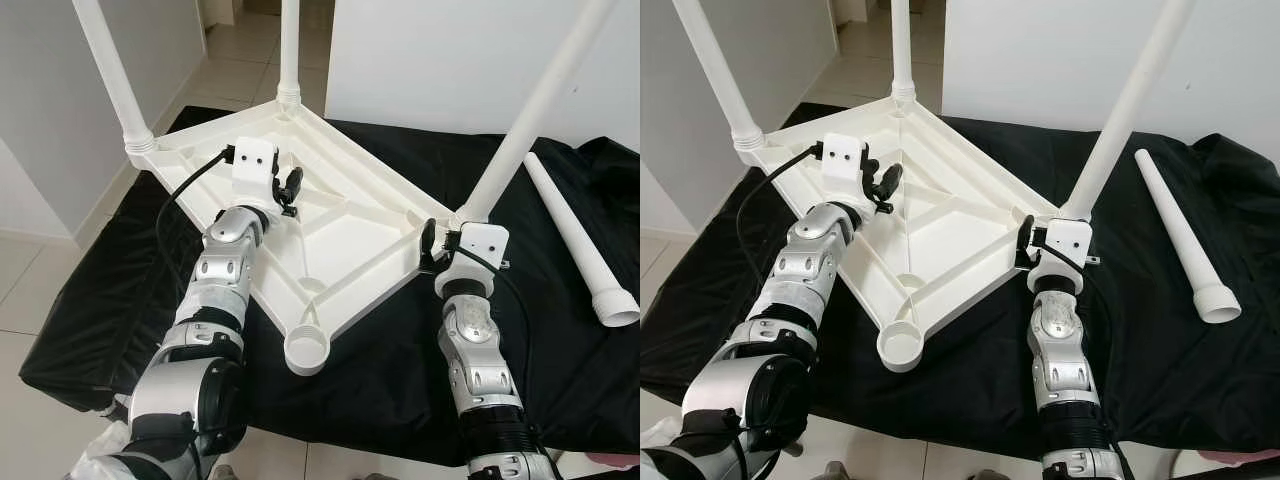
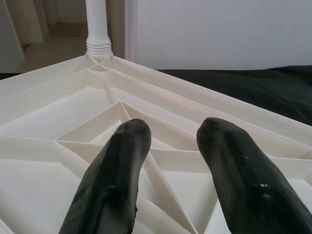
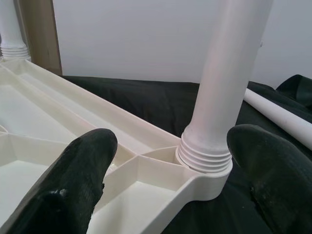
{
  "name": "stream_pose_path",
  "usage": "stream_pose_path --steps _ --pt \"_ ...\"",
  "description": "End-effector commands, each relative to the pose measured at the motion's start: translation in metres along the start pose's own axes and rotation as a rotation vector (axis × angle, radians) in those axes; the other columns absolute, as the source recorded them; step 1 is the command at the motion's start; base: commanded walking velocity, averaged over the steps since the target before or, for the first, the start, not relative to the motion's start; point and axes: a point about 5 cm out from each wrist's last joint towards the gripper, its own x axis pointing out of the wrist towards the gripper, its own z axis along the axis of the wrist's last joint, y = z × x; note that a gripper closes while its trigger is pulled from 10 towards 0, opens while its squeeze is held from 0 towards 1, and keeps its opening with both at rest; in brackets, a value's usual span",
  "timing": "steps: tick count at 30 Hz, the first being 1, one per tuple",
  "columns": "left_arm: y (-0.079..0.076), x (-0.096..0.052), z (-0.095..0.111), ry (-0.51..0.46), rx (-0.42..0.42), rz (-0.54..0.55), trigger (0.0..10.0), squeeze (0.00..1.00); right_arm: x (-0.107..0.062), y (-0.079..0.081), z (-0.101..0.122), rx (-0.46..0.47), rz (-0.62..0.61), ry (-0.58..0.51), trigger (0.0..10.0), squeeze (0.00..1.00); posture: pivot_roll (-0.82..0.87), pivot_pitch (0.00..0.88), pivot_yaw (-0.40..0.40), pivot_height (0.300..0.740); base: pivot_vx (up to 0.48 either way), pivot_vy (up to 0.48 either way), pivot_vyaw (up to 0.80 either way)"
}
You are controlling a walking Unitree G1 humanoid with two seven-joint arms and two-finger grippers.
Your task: Building children table
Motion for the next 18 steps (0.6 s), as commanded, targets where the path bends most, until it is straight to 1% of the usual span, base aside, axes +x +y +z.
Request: stream_pose_path --steps 1,2,3,4,7,8,9,10,11,12,13,15,16,17,18 --pt "-0.005 0.0 -0.003 0.008 -0.003 -0.029 10.0 0.0 0.001 0.001 -0.001 -0.002 -0.003 0.001 10.0 0.0 -0.09 0.0 0.004 0.74 0.0 0.0 0.0" --pt "-0.009 -0.003 -0.003 -0.001 0.016 -0.112 10.0 0.0 0.002 0.0 0.0 -0.002 -0.003 -0.002 10.0 0.0 -0.1 0.0 0.004 0.74 0.0 0.0 0.0" --pt "-0.009 -0.003 -0.003 -0.001 0.016 -0.112 10.0 0.0 0.002 0.0 0.0 -0.002 -0.003 -0.002 10.0 0.0 -0.1 0.0 0.004 0.74 0.0 0.0 0.0" --pt "-0.011 -0.007 -0.004 -0.001 0.046 -0.21 10.0 0.0 0.002 -0.002 0.0 -0.007 -0.005 -0.007 10.0 0.0 -0.1 0.0 0.008 0.74 0.0 0.0 0.0" --pt "-0.011 -0.007 -0.004 -0.001 0.046 -0.21 10.0 0.0 0.002 -0.002 0.0 -0.007 -0.005 -0.007 10.0 0.0 -0.1 0.0 0.008 0.74 0.0 0.0 0.0" --pt "-0.015 -0.021 -0.009 0.012 0.169 -0.433 10.0 0.0 0.005 -0.008 0.001 -0.02 -0.011 -0.013 10.0 0.0 -0.1 0.0 0.012 0.74 0.0 0.0 0.0" --pt "-0.015 -0.021 -0.009 0.012 0.169 -0.433 10.0 0.0 0.005 -0.008 0.001 -0.02 -0.011 -0.013 10.0 0.0 -0.1 0.0 0.012 0.74 0.0 0.0 0.0" --pt "-0.017 -0.03 -0.013 0.03 0.206 -0.544 10.0 0.0 0.007 -0.009 0.002 -0.025 -0.013 -0.018 10.0 0.0 -0.1 0.0 0.015 0.74 0.0 0.0 0.0" --pt "-0.017 -0.03 -0.013 0.03 0.206 -0.544 10.0 0.0 0.007 -0.009 0.002 -0.025 -0.013 -0.018 10.0 0.0 -0.1 0.0 0.015 0.74 0.0 0.0 0.0" --pt "-0.019 -0.038 -0.016 0.048 0.237 -0.632 10.0 0.0 0.008 -0.01 0.003 -0.028 -0.013 -0.02 10.0 0.0 -0.1 0.0 0.015 0.74 0.0 0.0 0.0" --pt "-0.019 -0.044 -0.018 0.06 0.257 -0.696 10.0 0.0 0.008 -0.011 0.003 -0.031 -0.014 -0.022 10.0 0.0 -0.09 0.0 0.016 0.74 0.0 0.0 0.0" --pt "-0.019 -0.044 -0.018 0.06 0.257 -0.696 10.0 0.0 0.008 -0.011 0.003 -0.031 -0.014 -0.022 10.0 0.0 -0.09 0.0 0.016 0.74 0.0 0.0 0.0" --pt "-0.017 -0.05 -0.02 0.085 0.259 -0.754 10.0 0.0 0.006 -0.012 0.002 -0.035 -0.017 -0.019 10.0 0.0 -0.09 0.0 0.022 0.74 0.0 0.0 0.0" --pt "-0.017 -0.05 -0.02 0.085 0.259 -0.754 10.0 0.0 0.006 -0.012 0.002 -0.035 -0.017 -0.019 10.0 0.0 -0.09 0.0 0.022 0.74 0.0 0.0 0.0" --pt "-0.015 -0.054 -0.022 0.11 0.277 -0.802 10.0 0.0 0.003 -0.014 0.0 -0.039 -0.02 -0.012 10.0 0.0 -0.09 0.0 0.028 0.74 0.0 0.0 0.0"
